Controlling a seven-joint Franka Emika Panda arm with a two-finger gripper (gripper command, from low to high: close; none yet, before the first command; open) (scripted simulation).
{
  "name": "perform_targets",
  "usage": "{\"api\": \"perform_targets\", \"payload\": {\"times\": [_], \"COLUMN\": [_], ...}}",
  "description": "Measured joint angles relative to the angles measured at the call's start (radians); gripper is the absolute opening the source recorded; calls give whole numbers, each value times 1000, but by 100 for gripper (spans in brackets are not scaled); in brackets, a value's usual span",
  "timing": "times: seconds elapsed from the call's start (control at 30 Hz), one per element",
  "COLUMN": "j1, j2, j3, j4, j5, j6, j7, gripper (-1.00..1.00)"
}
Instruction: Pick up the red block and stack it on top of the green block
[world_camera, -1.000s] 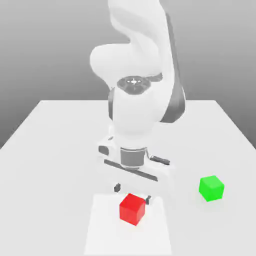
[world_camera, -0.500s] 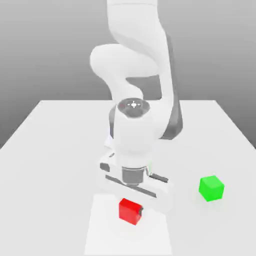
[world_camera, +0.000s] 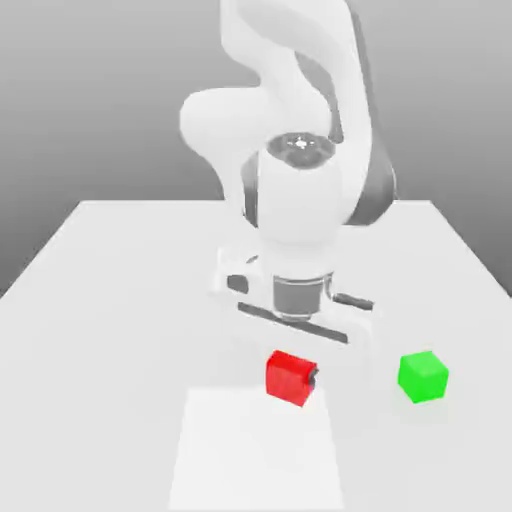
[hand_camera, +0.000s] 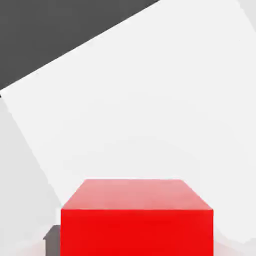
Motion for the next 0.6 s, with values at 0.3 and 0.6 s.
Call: {"api": "perform_targets", "payload": {"times": [0.3,0.6], "j1": [214,265], "j2": [-81,116], "j3": [141,154], "j4": [-10,-4], "j5": [30,-151], "j6": [-64,125], "j7": [210,411], "gripper": [-100,100]}}
